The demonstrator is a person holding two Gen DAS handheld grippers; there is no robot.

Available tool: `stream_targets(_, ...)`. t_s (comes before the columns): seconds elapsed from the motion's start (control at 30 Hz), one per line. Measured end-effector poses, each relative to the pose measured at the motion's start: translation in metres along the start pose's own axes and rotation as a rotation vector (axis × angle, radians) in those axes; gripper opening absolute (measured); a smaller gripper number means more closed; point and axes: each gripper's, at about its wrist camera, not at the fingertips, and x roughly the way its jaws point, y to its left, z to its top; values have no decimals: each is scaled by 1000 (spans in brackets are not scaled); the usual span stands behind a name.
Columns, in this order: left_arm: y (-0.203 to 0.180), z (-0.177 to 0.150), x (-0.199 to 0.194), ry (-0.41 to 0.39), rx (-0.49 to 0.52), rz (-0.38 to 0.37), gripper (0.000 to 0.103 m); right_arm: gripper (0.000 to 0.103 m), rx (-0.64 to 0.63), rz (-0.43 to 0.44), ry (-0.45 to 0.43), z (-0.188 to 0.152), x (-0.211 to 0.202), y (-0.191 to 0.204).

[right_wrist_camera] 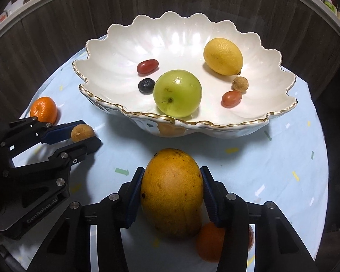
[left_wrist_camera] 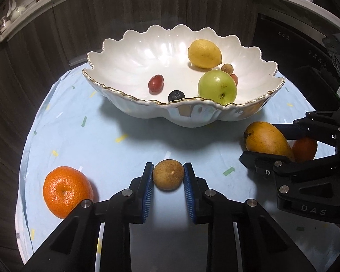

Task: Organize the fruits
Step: 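Close the left tool on a brown longan while the right tool grasps the mango, then carry the longan and mango in both tools over the bowl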

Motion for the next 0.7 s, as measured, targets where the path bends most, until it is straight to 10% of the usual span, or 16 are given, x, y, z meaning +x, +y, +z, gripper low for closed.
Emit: stream_targets(0.7,-5,4,-52,-79,-6,37,26,49,44,12,-74,-1,-52,8)
